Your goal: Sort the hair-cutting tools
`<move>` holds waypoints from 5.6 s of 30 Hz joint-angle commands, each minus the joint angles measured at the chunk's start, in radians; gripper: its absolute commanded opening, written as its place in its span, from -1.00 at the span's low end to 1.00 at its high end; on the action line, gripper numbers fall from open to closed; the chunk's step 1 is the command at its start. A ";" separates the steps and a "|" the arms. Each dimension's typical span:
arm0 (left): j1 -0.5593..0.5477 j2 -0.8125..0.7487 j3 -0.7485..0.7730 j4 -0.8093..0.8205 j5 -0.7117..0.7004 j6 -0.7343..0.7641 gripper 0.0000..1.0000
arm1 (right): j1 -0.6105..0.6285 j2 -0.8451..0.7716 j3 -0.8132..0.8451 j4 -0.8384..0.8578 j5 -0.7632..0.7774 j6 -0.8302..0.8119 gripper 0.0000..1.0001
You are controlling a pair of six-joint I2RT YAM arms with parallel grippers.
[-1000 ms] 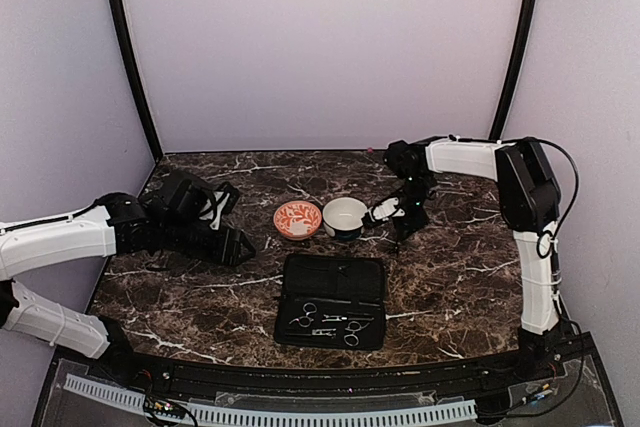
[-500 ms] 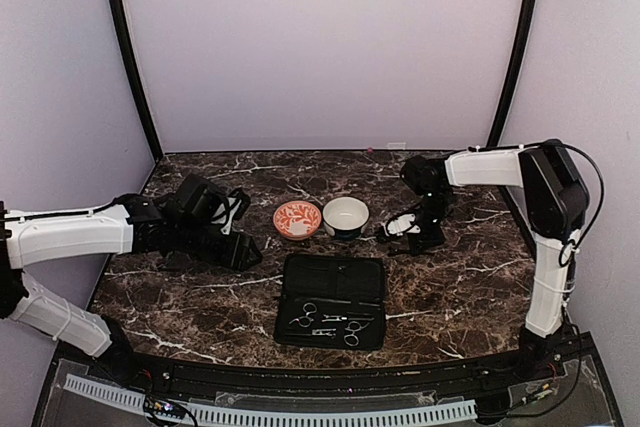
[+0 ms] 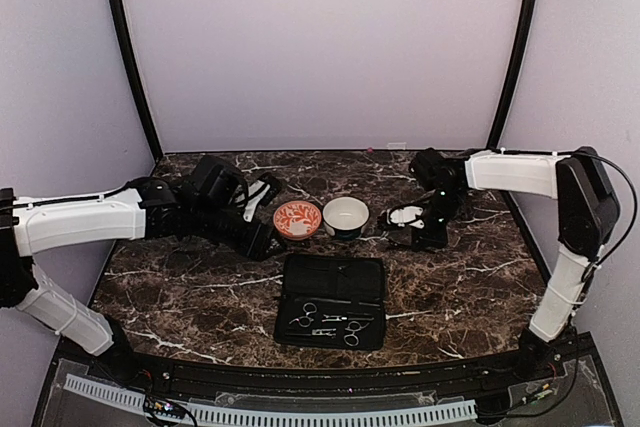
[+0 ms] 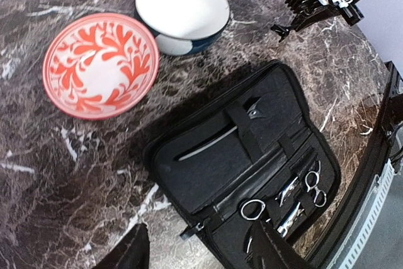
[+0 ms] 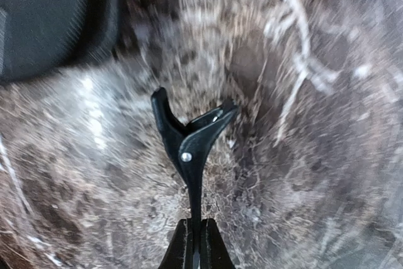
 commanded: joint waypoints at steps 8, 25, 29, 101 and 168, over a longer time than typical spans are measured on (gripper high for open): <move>-0.001 -0.119 -0.042 0.009 -0.149 0.036 0.14 | 0.278 -0.066 0.146 0.064 -0.059 0.298 -1.00; 0.001 -0.394 -0.175 -0.066 -0.344 -0.099 0.19 | 0.585 0.206 0.246 0.374 -0.036 0.481 -1.00; 0.001 -0.406 -0.180 -0.079 -0.352 -0.106 0.20 | 0.598 0.253 0.287 0.369 0.000 0.493 -1.00; -0.004 -0.316 -0.238 0.003 -0.036 -0.180 0.09 | 0.495 -0.116 0.108 0.138 0.059 0.432 -0.44; -0.057 0.420 0.063 0.211 0.197 -0.132 -1.00 | 0.213 -0.077 -0.300 0.228 -0.259 0.383 -0.46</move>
